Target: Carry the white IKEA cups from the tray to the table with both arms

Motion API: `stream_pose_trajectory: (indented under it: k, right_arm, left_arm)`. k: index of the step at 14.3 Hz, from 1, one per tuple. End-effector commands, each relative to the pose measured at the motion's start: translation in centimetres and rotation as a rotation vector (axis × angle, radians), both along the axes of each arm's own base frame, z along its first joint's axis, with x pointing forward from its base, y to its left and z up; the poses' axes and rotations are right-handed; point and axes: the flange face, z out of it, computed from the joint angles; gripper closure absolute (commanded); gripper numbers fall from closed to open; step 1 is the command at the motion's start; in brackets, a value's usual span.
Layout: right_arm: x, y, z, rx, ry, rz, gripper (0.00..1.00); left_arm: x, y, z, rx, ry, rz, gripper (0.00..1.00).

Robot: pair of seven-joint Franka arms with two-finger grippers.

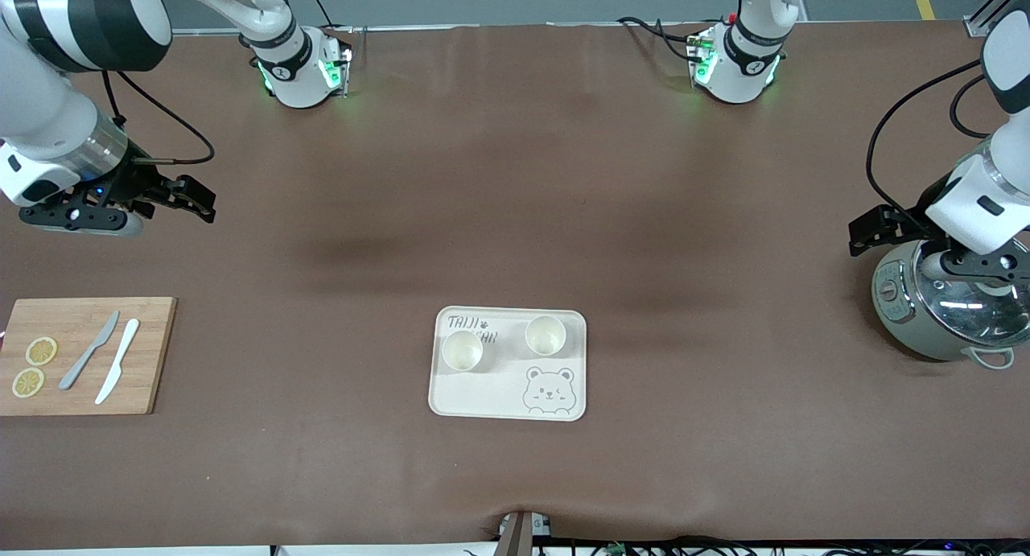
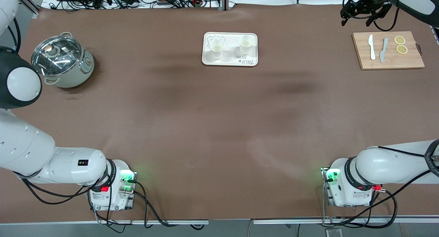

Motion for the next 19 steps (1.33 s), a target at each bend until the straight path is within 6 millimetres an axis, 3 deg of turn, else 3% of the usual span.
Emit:
stream_pose_trajectory:
  k: [1,5,8,13,16,19]
  right_arm:
    - [-0.1,0.1,0.0,-0.003,-0.004,0.008,0.0]
    - [-0.2,0.1,0.0,-0.003,0.002,0.008,0.0]
    - [-0.4,0.1,0.0,-0.004,0.011,0.008,0.0]
    - [-0.4,0.1,0.0,-0.004,0.012,0.011,0.0]
    - [-0.4,0.1,-0.1,-0.004,0.014,0.011,0.0]
    - [-0.3,0.0,-0.2,-0.004,0.012,0.009,0.0]
  left_arm:
    - [0.7,-2.1,-0.5,0.011,-0.006,0.014,0.0]
    - [4.2,-7.7,-2.9,-0.002,-0.003,0.046,0.0]
    - [5.4,-12.4,-6.1,-0.001,0.023,0.057,0.0]
    - [6.6,-19.2,-10.7,-0.013,0.015,0.075,0.0]
    - [7.1,-21.7,-13.5,-0.025,-0.008,0.083,0.0]
    - [7.0,-24.9,-17.9,-0.025,0.006,0.071,0.0]
